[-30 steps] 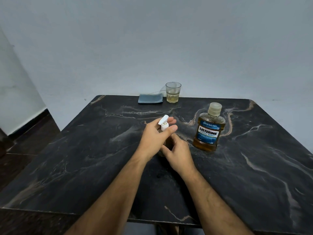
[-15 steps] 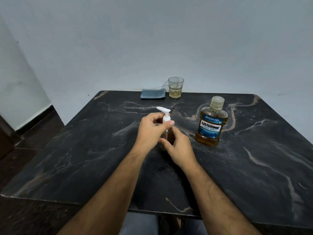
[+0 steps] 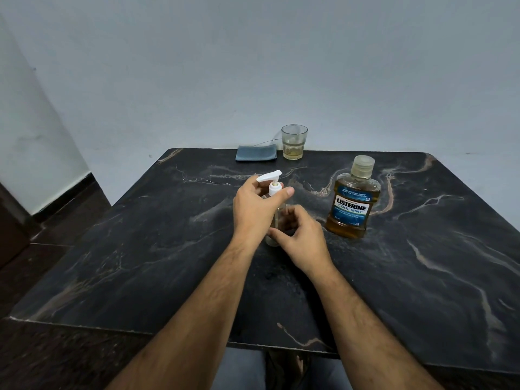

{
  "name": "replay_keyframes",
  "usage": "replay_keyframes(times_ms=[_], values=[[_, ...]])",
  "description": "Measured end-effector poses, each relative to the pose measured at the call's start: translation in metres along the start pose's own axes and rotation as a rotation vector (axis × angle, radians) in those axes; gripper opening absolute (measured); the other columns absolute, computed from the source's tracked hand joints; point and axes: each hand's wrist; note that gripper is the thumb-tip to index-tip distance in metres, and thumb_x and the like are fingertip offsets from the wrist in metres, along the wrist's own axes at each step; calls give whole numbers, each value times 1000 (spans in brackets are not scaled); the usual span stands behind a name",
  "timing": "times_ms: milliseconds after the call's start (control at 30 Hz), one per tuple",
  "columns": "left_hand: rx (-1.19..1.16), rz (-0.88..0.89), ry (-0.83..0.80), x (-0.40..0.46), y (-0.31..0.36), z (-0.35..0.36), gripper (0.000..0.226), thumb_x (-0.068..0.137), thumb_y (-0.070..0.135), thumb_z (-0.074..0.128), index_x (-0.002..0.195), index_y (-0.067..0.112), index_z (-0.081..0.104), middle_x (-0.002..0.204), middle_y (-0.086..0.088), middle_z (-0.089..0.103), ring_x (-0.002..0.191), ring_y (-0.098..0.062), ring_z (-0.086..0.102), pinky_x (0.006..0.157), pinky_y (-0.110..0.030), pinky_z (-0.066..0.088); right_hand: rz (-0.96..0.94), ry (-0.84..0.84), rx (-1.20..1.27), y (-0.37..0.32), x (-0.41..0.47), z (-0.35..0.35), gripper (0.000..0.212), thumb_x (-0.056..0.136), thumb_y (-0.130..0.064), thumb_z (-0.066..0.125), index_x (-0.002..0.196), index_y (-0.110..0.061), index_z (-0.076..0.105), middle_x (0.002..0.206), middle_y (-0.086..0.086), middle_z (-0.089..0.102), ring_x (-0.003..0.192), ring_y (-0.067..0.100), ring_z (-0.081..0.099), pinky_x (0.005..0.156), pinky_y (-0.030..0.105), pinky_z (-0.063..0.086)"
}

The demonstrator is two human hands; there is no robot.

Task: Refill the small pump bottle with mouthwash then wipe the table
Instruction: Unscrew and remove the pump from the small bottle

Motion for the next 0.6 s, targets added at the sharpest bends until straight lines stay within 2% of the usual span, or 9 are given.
replay_keyframes(times_ms=[100,200,400,467,600], values=[[-44,-25,11,3,4,-3,35,68,27,87,97,27,69,91,6,76,89,-8,72,83,-31,58,8,-11,-9,-1,0,0,39,74,-36,83,103,-31,58,95,-12,66,89,3,64,81,34,57],[-132,-50,11,7,14,-7,35,72,22,86,102,13,70,90,0,76,86,-9,71,72,-22,55,13,-9,-3,-1,0,-1,37,74,-36,83,99,-35,57,92,-13,66,86,1,63,79,31,57],[-233,-31,37,16,40,-25,20,78,16,81,95,12,70,84,4,74,78,-2,68,68,-12,50,19,-10,-16,0,0,0,36,73,-38,83,99,-37,58,91,-13,65,85,2,63,78,30,57],[-258,-51,42,21,48,-33,15,80,19,79,91,15,70,82,6,72,76,1,66,71,-15,49,18,-8,-21,0,1,-1,36,73,-39,83,99,-37,58,91,-13,65,85,2,62,78,29,57],[-316,-146,93,26,57,-53,16,75,33,79,83,23,69,87,3,71,91,-14,62,97,-38,45,19,3,-25,1,0,-3,37,72,-40,83,99,-37,58,91,-13,65,86,3,62,79,31,58]])
Point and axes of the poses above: each hand's wrist, its own x-axis towards the middle knuckle, its own z-axis out of the palm, y = z × x
